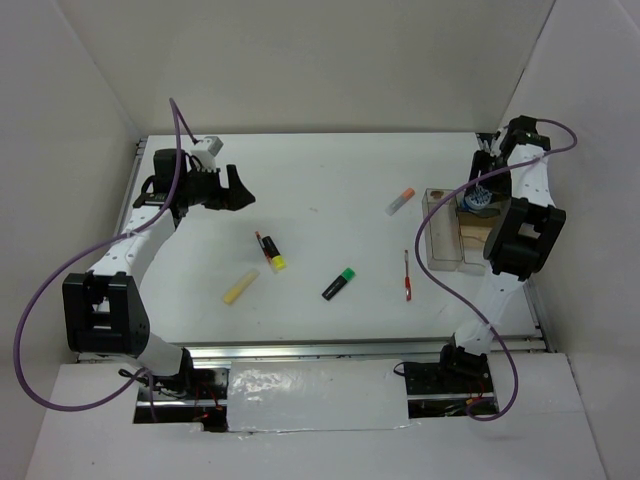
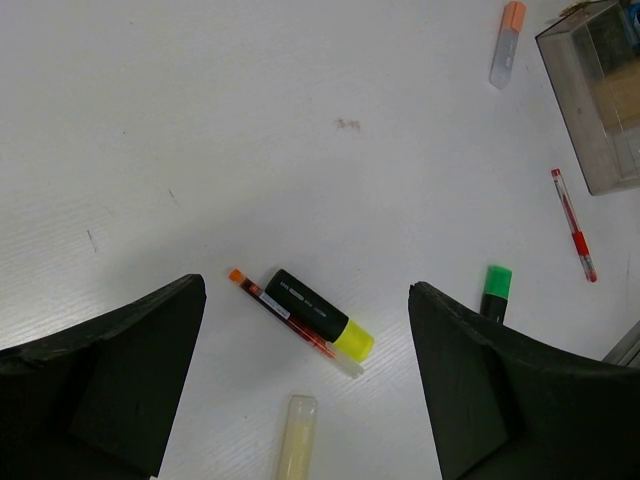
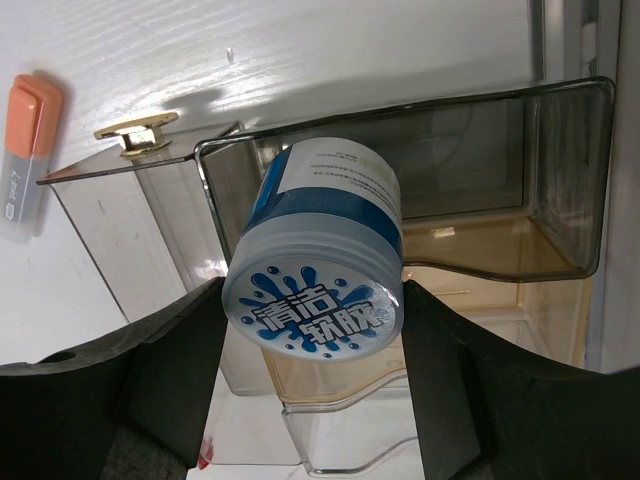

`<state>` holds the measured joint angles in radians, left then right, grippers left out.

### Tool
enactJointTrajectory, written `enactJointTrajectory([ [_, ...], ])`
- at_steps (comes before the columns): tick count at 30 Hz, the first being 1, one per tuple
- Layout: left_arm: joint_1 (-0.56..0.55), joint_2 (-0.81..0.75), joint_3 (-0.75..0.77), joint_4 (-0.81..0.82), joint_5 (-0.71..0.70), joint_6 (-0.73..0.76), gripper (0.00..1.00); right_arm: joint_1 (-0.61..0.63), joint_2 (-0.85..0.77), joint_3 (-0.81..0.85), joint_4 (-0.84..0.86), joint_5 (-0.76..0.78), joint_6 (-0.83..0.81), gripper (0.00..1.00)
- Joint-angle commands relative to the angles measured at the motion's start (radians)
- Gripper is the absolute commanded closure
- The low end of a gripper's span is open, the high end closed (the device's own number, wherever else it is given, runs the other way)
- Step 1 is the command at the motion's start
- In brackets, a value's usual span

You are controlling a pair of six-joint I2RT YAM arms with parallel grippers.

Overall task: Sort the stationery into containers
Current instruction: Place the stationery in the storage box, then pick up the pen from the center of the board.

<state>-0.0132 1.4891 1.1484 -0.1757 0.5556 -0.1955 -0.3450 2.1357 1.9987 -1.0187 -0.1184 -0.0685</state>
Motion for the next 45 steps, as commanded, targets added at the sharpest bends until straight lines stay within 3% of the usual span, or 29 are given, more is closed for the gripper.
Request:
enactJointTrajectory([
  [1,0.005,0.011,0.027,0.048,0.021,-0.024,0.05,-0.002,-0.059,-0.002,-0.003,-0.012,-0.004,0.82],
  [7,0.005,0.008,0.014,0.047,0.020,-0.021,0.05,0.001,-0.042,0.020,-0.014,-0.020,-0.002,0.80],
  [11,0.005,0.008,0.011,0.048,0.021,-0.021,0.04,0.008,-0.019,0.032,-0.018,-0.010,-0.004,0.52],
  [21,0.005,0.010,0.011,0.047,0.013,-0.016,0.05,0.017,0.007,0.046,-0.009,0.017,0.003,0.17],
  [22,0.005,0.011,0.013,0.044,0.015,-0.018,0.05,0.015,0.010,0.048,-0.009,0.017,0.003,0.08],
  [24,0.005,0.014,0.016,0.041,0.017,-0.018,0.04,0.017,0.010,0.049,-0.009,0.020,0.004,0.00],
  [27,0.005,0.011,0.014,0.041,0.014,-0.018,0.04,0.018,0.004,0.057,-0.015,0.023,-0.001,0.00],
  [32,0.002,-0.021,-0.010,0.045,-0.011,-0.004,0.07,0.049,-0.107,0.032,-0.008,-0.023,-0.060,0.09],
  [35,0.001,-0.049,-0.038,0.021,-0.045,0.022,0.09,0.124,-0.343,-0.171,0.061,-0.053,-0.114,0.21],
  [36,0.002,-0.061,-0.042,0.012,-0.054,0.030,0.10,0.183,-0.391,-0.217,0.071,-0.049,-0.126,0.28],
  [39,0.009,-0.082,-0.055,-0.025,-0.086,0.039,0.11,0.280,-0.543,-0.403,0.107,-0.046,-0.145,0.37],
  [43,0.036,-0.105,-0.065,-0.041,-0.094,0.030,0.11,0.447,-0.696,-0.619,0.190,-0.092,-0.079,0.42],
  [45,0.042,-0.116,-0.073,-0.044,-0.103,0.019,0.11,0.504,-0.700,-0.687,0.189,-0.075,-0.039,0.42],
])
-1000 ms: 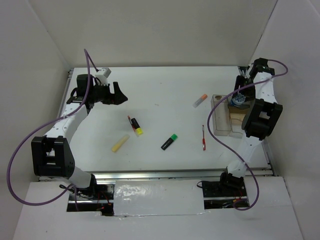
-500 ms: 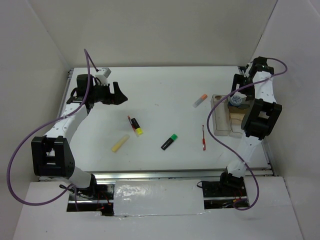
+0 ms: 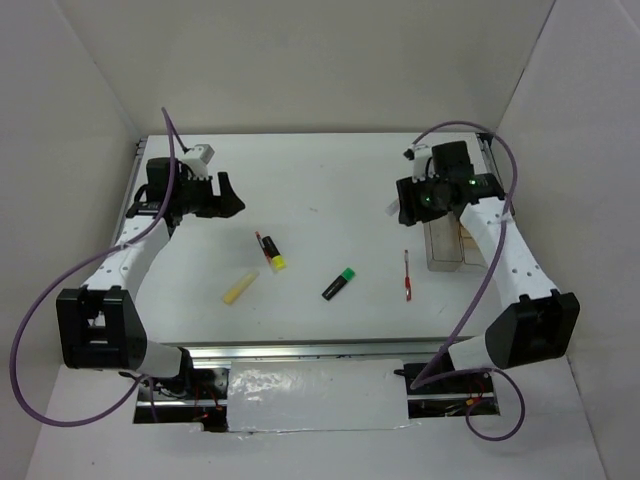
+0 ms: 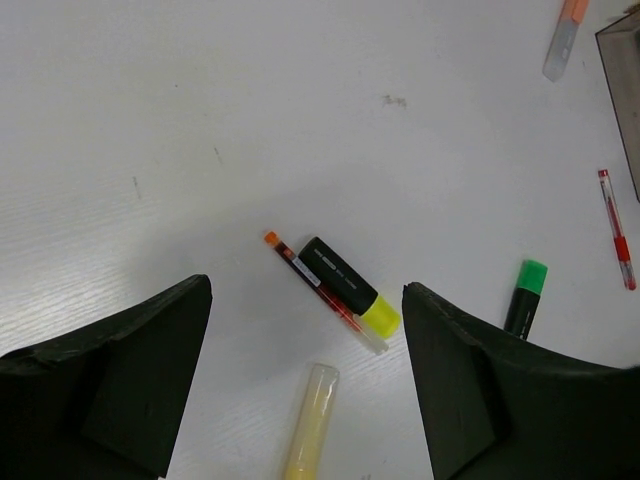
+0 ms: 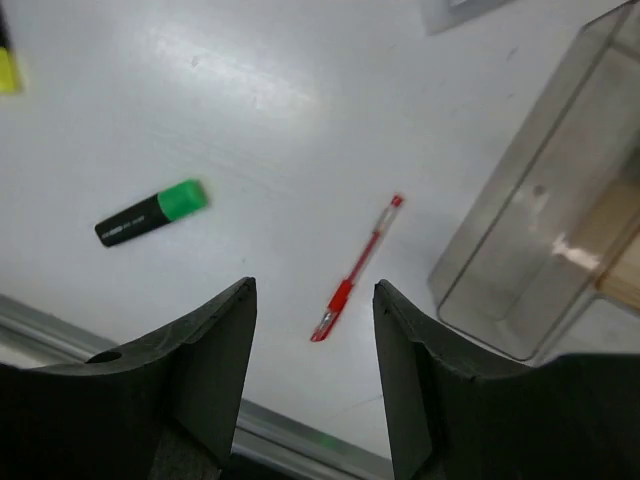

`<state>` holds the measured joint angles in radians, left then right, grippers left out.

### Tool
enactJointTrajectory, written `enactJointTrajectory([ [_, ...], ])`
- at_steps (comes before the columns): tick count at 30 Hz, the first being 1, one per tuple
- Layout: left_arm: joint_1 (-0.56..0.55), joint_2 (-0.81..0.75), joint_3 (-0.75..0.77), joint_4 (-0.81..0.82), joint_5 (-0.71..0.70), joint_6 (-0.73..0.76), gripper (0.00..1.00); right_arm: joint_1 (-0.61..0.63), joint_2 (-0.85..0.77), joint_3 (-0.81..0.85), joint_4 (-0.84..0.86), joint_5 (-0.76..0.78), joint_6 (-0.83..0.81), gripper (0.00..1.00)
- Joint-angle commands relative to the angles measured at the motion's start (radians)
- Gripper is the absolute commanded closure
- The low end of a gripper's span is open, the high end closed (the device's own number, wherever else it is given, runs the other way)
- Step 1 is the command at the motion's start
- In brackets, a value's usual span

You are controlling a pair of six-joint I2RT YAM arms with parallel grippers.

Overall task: Sort the stationery into containers
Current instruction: Pick up the pen from the center of the board.

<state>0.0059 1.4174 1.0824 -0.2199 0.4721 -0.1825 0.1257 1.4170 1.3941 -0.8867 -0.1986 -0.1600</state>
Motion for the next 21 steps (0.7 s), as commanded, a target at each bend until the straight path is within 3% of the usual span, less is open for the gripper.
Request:
enactJointTrajectory([
  [1,0.025,-0.047,-0.015,0.001,-0.024,0.003,0.10,0.070,0.032,-0.108,0.052,0.014,0.066,0.43],
  [7,0.026,-0.052,-0.036,0.007,-0.035,-0.021,0.10,0.094,0.160,-0.147,0.031,0.109,0.201,0.53],
  [21,0.026,-0.032,-0.050,0.073,-0.020,-0.051,0.10,0.029,0.346,-0.158,0.023,0.179,0.295,0.61],
])
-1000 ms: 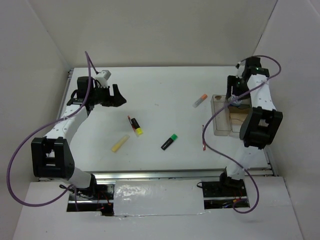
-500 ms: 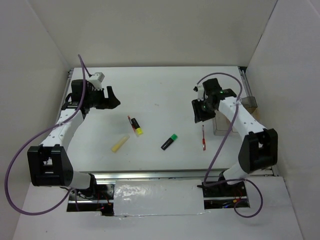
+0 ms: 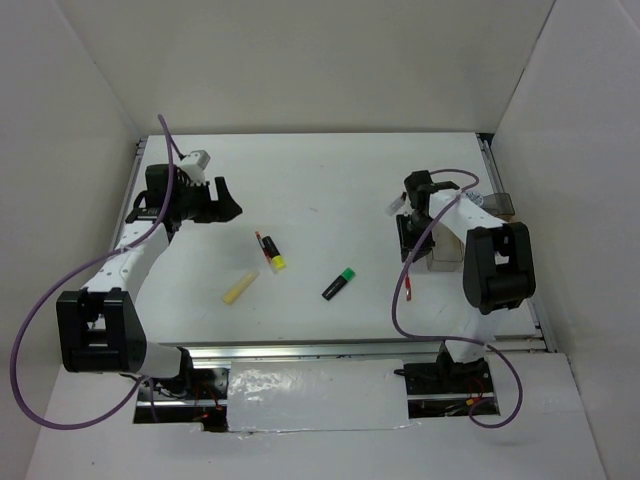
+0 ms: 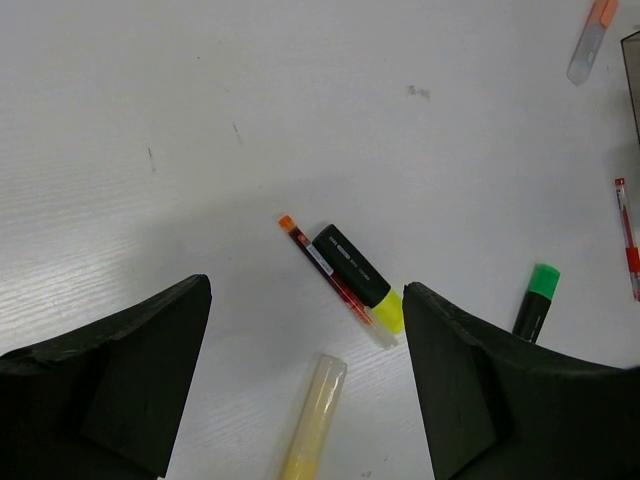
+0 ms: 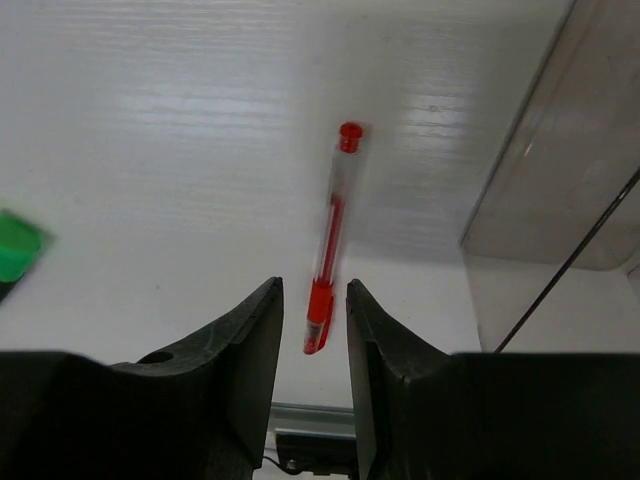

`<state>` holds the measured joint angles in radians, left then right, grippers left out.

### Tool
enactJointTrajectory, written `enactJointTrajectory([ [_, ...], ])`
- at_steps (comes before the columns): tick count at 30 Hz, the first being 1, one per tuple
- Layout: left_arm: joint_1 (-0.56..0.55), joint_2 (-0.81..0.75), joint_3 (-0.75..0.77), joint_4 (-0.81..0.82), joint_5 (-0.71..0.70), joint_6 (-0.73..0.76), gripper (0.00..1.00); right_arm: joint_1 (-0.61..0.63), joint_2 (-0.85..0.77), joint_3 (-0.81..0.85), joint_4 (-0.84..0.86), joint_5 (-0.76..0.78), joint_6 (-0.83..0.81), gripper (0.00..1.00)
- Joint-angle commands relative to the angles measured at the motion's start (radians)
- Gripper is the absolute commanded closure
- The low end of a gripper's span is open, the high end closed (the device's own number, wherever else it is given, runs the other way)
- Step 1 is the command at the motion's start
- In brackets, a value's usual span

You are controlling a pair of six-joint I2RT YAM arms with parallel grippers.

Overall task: Sort the stationery into containers
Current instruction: Pick up the pen from the center of the board.

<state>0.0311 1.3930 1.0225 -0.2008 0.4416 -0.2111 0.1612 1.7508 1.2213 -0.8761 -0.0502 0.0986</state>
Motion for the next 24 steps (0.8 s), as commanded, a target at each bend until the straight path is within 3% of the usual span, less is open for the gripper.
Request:
enactJointTrajectory([
  [1,0.001,-0.008,0.010,0.057,0.011,-0.025,0.10,-0.006,0.013,0.004,0.025,0.038,0.045,0.62],
  [17,0.010,-0.020,-0.001,0.075,0.023,-0.025,0.10,-0.038,0.133,-0.005,0.058,0.032,0.052,0.67],
  [24,0.036,-0.058,-0.028,0.096,0.091,-0.025,0.10,0.003,0.148,0.018,0.065,-0.005,0.029,0.77],
])
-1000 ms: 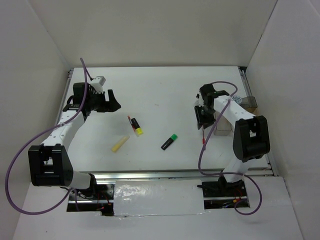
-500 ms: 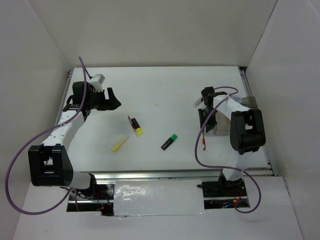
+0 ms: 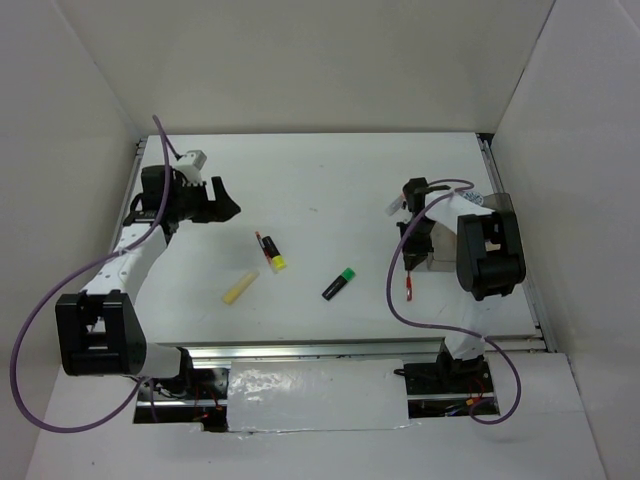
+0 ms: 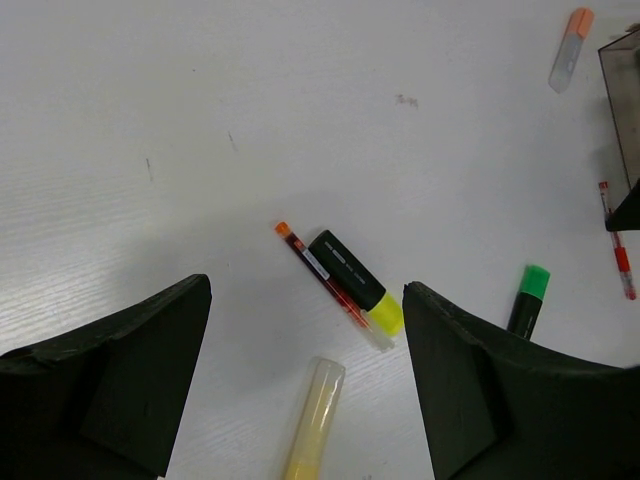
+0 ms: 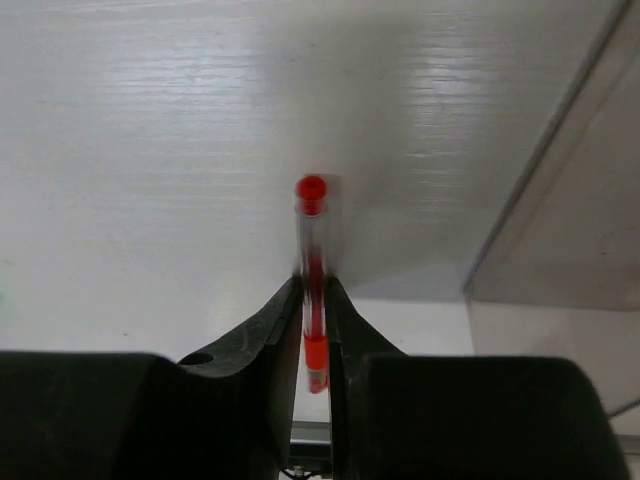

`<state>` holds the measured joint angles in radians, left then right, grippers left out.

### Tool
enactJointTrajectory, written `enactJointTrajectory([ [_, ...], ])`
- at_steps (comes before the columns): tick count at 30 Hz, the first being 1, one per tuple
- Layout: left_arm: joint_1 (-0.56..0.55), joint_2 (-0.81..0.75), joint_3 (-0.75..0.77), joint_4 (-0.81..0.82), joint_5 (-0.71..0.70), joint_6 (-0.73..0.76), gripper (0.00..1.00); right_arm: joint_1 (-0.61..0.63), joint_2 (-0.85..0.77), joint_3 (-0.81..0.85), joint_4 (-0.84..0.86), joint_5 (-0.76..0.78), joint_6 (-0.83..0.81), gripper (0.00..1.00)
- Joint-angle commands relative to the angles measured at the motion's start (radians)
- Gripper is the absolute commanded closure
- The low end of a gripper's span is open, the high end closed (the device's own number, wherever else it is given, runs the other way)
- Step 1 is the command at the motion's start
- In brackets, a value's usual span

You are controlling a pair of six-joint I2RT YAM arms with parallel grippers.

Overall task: Sort the stationery into containers
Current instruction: Pick up the pen from the center of the board.

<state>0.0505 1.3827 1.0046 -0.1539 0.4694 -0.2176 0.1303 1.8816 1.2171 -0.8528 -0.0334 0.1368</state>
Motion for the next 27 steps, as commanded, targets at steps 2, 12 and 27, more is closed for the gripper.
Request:
enactJointTrajectory([
  [2,0.028,-0.059,-0.011,0.056,0.110,-0.020,0.11,0.049,0.024,0.035,0.038,-0.039,-0.028,0.84],
  [12,0.068,-0.141,-0.067,0.143,0.382,-0.112,0.14,0.104,-0.145,0.137,0.044,-0.263,-0.222,1.00],
  [27,-0.146,-0.214,-0.184,0.257,0.572,-0.391,0.19,0.517,-0.870,-0.336,0.616,-0.076,-1.044,1.00],
])
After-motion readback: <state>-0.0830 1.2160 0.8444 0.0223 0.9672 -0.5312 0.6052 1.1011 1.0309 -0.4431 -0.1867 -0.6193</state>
